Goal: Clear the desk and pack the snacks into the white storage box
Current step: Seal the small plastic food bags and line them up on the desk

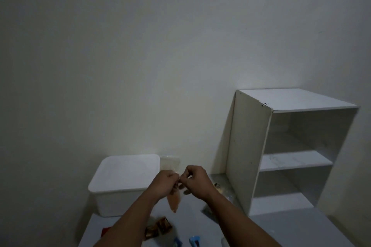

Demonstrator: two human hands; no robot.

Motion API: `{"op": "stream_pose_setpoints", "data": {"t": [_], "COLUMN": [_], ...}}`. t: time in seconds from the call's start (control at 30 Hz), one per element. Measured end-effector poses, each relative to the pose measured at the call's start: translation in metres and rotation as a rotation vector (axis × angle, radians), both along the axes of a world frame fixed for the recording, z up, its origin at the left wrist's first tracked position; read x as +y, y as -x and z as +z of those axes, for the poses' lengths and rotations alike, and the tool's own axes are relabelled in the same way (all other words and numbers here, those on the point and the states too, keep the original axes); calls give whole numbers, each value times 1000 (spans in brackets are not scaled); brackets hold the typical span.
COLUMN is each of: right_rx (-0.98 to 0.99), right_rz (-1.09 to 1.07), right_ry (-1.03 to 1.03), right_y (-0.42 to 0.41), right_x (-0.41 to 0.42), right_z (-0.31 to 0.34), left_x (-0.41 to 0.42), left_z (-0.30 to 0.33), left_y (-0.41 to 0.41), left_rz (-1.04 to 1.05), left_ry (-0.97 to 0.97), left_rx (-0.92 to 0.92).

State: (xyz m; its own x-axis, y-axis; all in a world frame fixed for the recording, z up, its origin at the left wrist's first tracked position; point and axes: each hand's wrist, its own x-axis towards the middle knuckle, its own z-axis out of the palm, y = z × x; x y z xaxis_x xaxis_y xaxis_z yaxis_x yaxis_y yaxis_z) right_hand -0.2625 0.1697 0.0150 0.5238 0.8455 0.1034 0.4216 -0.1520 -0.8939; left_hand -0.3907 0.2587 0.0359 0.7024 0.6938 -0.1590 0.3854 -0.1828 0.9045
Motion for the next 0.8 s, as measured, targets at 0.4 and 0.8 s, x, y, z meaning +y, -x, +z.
{"op": "stream_pose_setpoints", "data": {"t": [0.4,0.8], "right_rx": [-135,-291], "right_rz": [-29,-84], "right_ry": [102,321], "right_y": [-13,-18], "right_x": [3,12], "right_z": [2,18], "left_x": [-2,-2], "left_z": [1,9], "left_y": [-3,5], "left_rz": [-5,6], "left_ry": [-46,31], "left_rx": [74,163]}}
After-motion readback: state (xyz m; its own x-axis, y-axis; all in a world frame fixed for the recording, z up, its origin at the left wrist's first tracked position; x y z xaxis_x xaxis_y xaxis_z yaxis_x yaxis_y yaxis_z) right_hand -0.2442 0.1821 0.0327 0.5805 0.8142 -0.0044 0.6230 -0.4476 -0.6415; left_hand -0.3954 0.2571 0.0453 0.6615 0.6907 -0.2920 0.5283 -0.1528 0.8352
